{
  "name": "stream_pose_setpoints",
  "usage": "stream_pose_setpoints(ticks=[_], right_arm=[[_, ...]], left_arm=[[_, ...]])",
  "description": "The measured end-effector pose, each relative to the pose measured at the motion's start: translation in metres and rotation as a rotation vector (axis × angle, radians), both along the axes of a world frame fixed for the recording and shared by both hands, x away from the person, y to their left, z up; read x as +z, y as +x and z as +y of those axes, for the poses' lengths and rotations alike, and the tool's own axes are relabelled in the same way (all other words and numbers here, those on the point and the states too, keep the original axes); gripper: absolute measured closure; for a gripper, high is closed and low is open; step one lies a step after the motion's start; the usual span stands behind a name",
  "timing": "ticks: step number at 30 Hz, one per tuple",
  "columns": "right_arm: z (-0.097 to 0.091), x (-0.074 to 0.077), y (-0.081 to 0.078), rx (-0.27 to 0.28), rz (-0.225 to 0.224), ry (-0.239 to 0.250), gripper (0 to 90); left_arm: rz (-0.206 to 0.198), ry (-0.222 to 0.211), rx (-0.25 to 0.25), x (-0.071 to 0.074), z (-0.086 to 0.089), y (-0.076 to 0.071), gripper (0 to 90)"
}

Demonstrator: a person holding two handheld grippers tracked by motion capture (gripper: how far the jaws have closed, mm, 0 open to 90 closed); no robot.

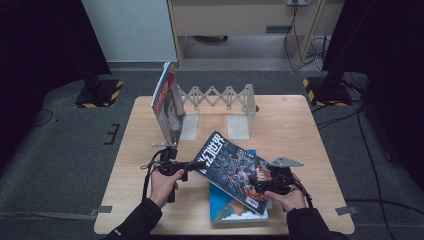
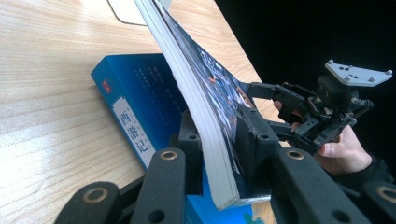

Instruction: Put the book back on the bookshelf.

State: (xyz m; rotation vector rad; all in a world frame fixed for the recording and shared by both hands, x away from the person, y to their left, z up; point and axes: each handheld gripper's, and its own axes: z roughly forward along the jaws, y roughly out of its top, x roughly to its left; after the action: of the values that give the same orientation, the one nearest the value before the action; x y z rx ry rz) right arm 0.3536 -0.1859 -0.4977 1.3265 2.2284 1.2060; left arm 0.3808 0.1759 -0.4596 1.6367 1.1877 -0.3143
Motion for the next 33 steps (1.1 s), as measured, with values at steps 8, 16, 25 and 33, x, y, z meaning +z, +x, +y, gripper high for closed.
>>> stream_pose_setpoints(ticks=[8,16,25,33], right_arm=[[-0.011,0.004,0.002,-0.043,-0.023,-0.015,7.4],[-0.036,0.004,0.007,-0.126,-0.043,-0.051,7.0],[-0.067,-0.001,0.013,-0.224,-0.030,-0.109,6.9],[-0.079,-0.009,0.017,-0.253,0.006,-0.157,7.4]], left_arm=[[-0.019,-0.019,0.026,0.017,-0.001,0.002,76.3],[-0.048,-0.030,0.056,0.037,0.002,0.005,79.2],[-0.073,-0.024,0.052,0.057,-0.001,0.011,81.3],[-0.100,-0.035,0.072,0.075,0.002,0.011,82.1]])
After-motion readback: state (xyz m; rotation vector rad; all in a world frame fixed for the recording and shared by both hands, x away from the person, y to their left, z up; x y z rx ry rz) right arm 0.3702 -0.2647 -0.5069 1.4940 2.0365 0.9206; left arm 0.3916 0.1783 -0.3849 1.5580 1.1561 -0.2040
